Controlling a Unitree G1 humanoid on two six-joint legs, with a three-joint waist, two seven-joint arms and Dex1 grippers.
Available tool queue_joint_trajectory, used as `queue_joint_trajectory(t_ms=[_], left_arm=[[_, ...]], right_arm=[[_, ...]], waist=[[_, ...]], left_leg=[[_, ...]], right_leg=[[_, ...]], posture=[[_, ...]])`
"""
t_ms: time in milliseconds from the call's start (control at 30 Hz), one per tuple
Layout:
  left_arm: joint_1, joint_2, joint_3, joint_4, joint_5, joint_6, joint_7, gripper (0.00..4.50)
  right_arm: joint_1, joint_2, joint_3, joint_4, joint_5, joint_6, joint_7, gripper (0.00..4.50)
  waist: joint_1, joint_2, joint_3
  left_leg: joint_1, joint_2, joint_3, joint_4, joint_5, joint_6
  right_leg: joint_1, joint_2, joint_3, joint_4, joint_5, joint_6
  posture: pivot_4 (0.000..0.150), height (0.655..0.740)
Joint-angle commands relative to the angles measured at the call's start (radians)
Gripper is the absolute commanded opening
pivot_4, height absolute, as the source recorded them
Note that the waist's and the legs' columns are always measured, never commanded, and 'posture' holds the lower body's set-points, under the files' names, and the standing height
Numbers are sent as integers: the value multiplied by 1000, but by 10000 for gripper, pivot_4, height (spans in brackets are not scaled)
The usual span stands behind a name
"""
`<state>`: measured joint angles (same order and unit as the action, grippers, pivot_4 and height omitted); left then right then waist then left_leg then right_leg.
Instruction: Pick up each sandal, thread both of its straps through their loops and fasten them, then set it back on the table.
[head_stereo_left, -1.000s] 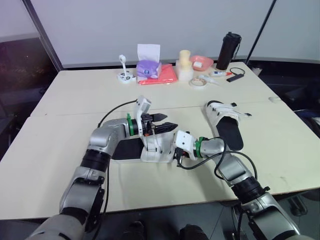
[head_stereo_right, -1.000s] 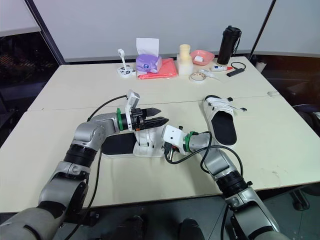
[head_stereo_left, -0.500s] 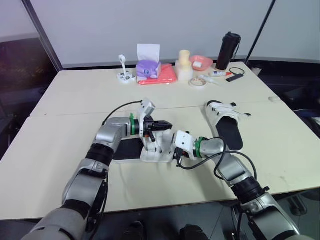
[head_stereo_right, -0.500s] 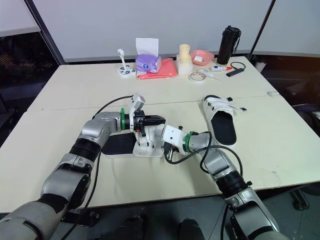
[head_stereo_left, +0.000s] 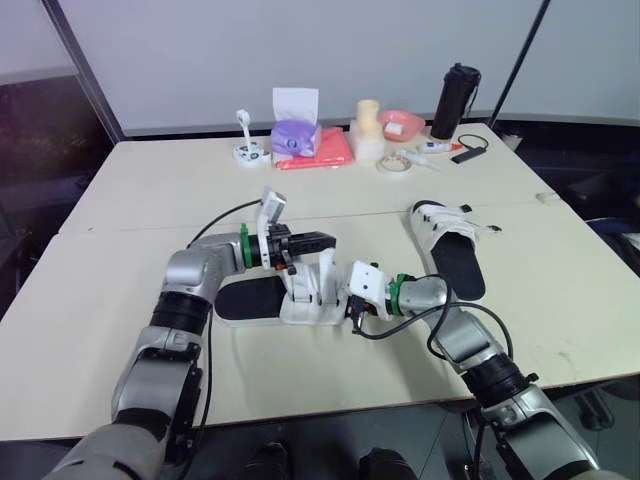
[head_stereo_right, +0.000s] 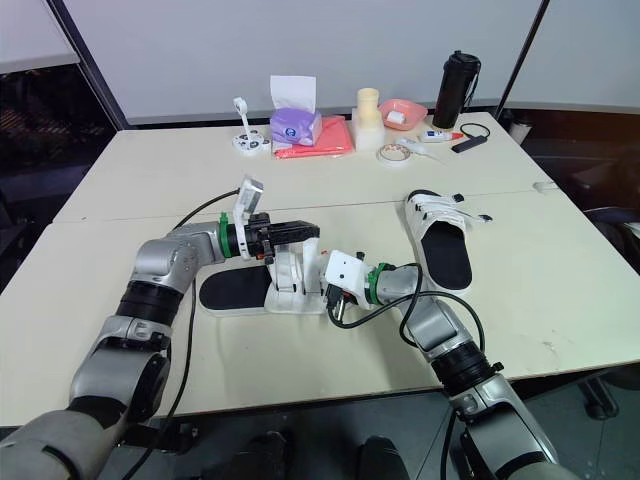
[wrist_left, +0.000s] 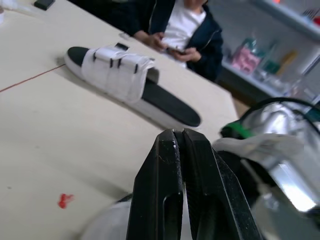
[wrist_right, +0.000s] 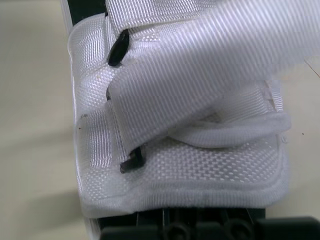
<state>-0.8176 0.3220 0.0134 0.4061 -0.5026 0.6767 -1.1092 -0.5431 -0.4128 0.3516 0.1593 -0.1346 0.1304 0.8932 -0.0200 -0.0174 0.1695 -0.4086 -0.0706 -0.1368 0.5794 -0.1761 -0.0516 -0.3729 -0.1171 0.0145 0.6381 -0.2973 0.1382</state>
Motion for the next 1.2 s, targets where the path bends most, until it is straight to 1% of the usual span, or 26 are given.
queue_joint_trajectory(t_ms=[33,200,400,633,800,900,1033,1200], left_arm=[[-7,13,68,-80,-44,-11,39,262],[3,-3,64,-36,-18,-80,80,262],[-37,-35,53,104,7,-190,69,262],[-115,-56,59,284,17,-265,8,262],[-146,-58,44,386,39,-283,-46,262],[-142,-50,23,437,79,-306,-54,262],[-140,-40,8,496,143,-337,-18,262],[-137,-25,8,527,191,-336,14,262]], right_arm=[[43,-10,46,44,-22,32,25,0],[47,-11,49,39,-20,32,29,0],[52,-11,53,29,-20,39,32,0],[61,-11,54,14,-21,48,32,0],[67,-15,52,3,-21,54,32,0],[68,-18,50,0,-21,58,32,0],[77,-23,48,-12,-20,64,31,0],[81,-26,48,-16,-20,67,30,0]], waist=[[0,0,0],[2,0,0],[2,0,0],[2,0,0],[2,0,0],[2,0,0],[3,0,0],[2,0,0]], left_leg=[[0,0,0,0,0,0],[0,0,0,0,0,0],[0,0,0,0,0,0],[0,0,0,1,0,0],[0,0,0,1,0,0],[0,0,0,1,0,0],[0,0,0,1,0,0],[0,-1,0,1,0,0]], right_leg=[[0,0,0,0,0,0],[0,0,0,0,0,0],[0,0,0,1,0,0],[0,0,0,1,0,0],[0,0,0,1,0,0],[0,0,0,1,0,0],[0,0,0,2,0,0],[0,0,0,2,0,1]], posture=[[1500,7400],[1500,7400],[1500,7400],[1500,7400],[1500,7400],[1500,7400],[1500,7400],[1500,7400]])
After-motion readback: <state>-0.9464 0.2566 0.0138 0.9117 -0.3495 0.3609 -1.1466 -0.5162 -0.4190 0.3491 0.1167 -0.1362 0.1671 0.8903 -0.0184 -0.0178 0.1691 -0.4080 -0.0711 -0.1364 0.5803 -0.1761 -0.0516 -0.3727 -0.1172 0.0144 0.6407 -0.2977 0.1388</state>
